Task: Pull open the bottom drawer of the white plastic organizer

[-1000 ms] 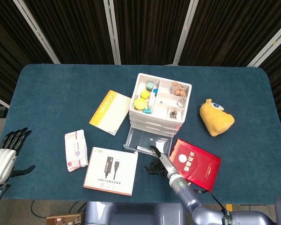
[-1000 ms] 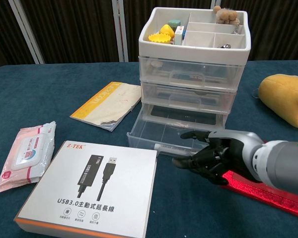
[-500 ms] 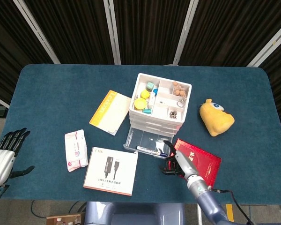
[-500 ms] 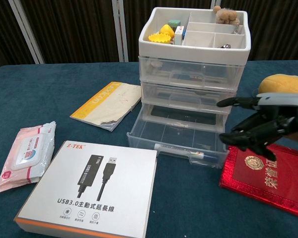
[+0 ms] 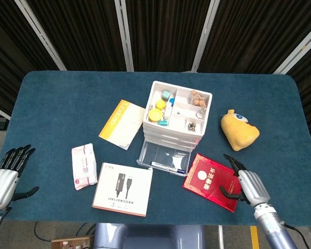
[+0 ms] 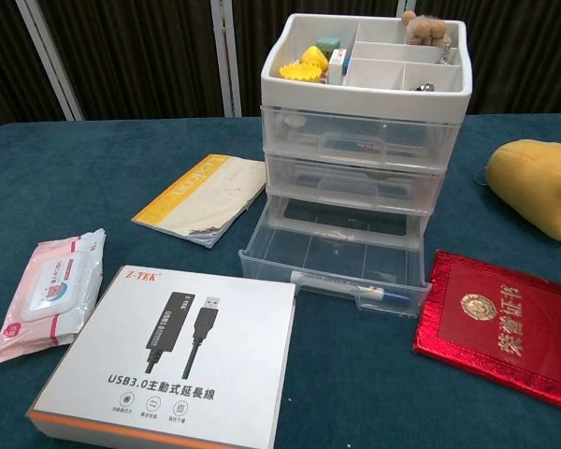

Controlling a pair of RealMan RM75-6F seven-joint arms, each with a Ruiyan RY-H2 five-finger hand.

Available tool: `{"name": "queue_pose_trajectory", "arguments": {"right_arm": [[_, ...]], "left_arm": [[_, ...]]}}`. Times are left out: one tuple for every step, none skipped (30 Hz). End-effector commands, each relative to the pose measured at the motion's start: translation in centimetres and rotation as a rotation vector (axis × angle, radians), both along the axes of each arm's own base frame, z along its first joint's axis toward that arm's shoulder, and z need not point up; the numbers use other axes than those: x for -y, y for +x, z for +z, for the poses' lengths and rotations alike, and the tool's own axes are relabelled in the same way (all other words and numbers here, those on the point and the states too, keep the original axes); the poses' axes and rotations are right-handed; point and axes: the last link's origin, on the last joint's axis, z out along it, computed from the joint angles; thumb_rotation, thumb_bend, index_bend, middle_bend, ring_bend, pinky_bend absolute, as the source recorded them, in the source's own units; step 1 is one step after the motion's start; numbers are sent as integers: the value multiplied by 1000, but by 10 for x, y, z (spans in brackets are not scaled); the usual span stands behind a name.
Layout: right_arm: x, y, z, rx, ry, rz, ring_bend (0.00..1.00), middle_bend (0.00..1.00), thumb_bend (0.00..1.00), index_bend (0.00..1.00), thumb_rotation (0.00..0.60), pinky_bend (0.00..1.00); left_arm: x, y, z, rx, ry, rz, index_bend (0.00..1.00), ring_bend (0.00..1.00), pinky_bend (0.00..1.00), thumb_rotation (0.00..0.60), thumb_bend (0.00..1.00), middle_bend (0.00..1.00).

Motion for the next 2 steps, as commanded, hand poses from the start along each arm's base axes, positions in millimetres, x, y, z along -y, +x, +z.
{"name": "queue_pose_trajectory", "arguments": {"right_arm": [[-34, -50, 28, -225, -126, 84, 0, 0, 233, 0, 600, 27], [-37, -52, 28, -241, -154, 107, 0, 0, 223, 0, 600, 21]], "left_arm": [[1, -3, 0, -39, 5, -5, 0, 0, 17, 600, 21, 0], [1, -3, -2, -50, 3, -4, 0, 0, 15, 600, 20, 0]]}}
